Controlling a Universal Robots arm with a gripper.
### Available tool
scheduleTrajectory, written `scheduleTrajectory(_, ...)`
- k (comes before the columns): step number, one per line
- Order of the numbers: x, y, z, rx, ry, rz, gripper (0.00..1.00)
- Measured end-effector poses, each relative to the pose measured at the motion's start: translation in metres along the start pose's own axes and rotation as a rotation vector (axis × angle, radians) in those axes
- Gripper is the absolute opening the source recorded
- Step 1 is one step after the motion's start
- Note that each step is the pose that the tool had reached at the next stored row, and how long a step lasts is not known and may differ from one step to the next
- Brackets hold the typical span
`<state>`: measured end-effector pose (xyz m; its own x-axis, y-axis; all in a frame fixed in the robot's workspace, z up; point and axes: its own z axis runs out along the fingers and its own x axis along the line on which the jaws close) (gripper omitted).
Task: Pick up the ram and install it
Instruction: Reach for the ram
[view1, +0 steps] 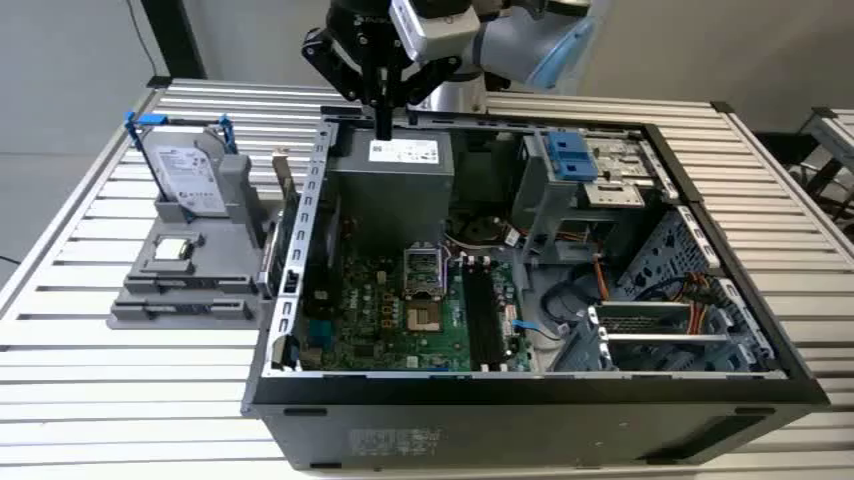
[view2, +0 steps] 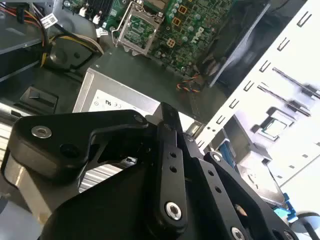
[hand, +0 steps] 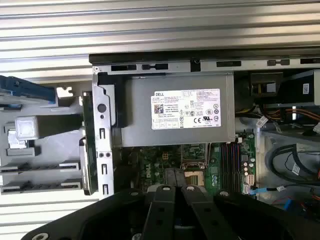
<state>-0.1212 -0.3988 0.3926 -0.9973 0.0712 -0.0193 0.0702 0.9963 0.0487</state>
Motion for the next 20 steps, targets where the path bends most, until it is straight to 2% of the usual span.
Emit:
scheduleTrajectory(8,0.0000,0.0000,0.0000,-0.0001,0.0008,0.000,0.00)
scheduleTrajectory(20,0.0000,0.0000,0.0000,0.0024,0.0353,0.002,0.00)
